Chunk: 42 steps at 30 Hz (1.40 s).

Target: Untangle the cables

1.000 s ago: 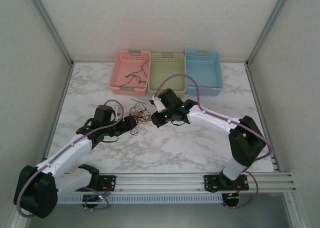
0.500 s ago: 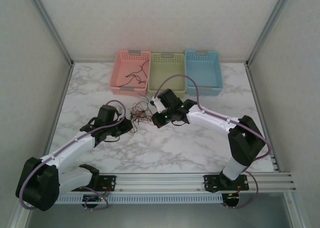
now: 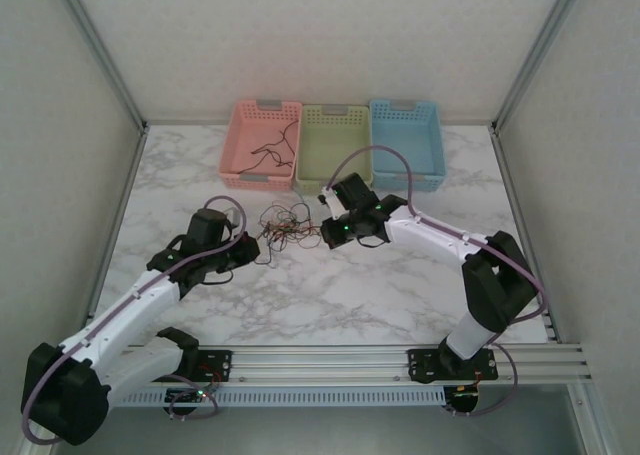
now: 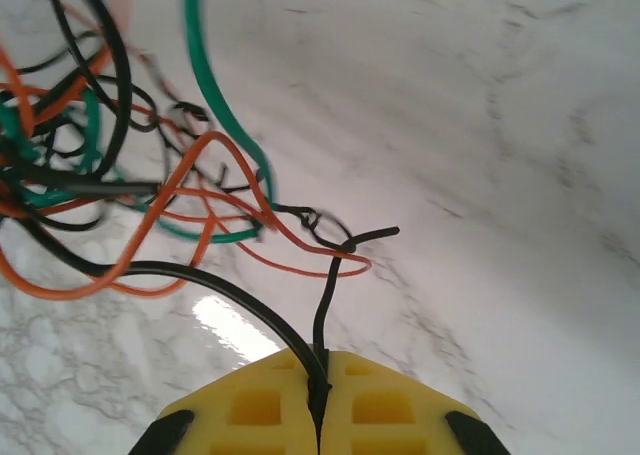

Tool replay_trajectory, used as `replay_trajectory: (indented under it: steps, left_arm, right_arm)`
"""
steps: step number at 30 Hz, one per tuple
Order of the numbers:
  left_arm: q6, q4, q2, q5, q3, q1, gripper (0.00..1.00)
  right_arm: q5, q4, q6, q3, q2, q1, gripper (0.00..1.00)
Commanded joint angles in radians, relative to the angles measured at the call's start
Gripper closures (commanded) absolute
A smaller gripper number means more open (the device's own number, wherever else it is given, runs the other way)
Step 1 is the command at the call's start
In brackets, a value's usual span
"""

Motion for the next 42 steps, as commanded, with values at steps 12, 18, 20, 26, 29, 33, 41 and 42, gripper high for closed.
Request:
replay_trajectory:
  steps: [12, 18, 20, 26, 29, 33, 41, 42]
  left_arm:
    - [0.014, -0.150, -0.072, -0.132, 0.034, 0.013, 1.00]
    - [0.010, -0.140, -0.057, -0.119, 0.031, 0.013, 1.00]
    - [0.010, -0.129, -0.049, -0.108, 0.027, 0.013, 1.00]
    - [0.010, -0.094, 0.008, -0.055, 0.030, 0.013, 1.00]
    - [0.011, -0.093, 0.028, -0.051, 0.030, 0.013, 0.69]
    - [0.010, -0.091, 0.030, -0.048, 0.029, 0.013, 0.41]
    - [0.023, -0.063, 0.025, -0.001, 0.060, 0.012, 0.38]
    - [0.025, -0.047, 0.035, 0.021, 0.069, 0.011, 0.38]
  right_arm:
    - [0.432, -0.194, -0.077, -0.045, -0.067, -0.051, 1.00]
    - [0.356, -0.184, -0.051, -0.048, -0.097, -0.051, 1.00]
    - [0.311, -0.173, -0.039, -0.049, -0.103, -0.051, 1.00]
    - [0.243, -0.153, -0.017, -0.046, -0.117, -0.050, 1.00]
    - [0.235, -0.157, -0.013, -0.038, -0.124, -0.050, 1.00]
    - [0.203, -0.152, -0.015, -0.037, -0.121, -0.051, 1.00]
    - [0.111, -0.139, -0.046, -0.051, -0.123, -0.051, 1.00]
    - [0.094, -0.137, -0.049, -0.053, -0.125, -0.051, 1.00]
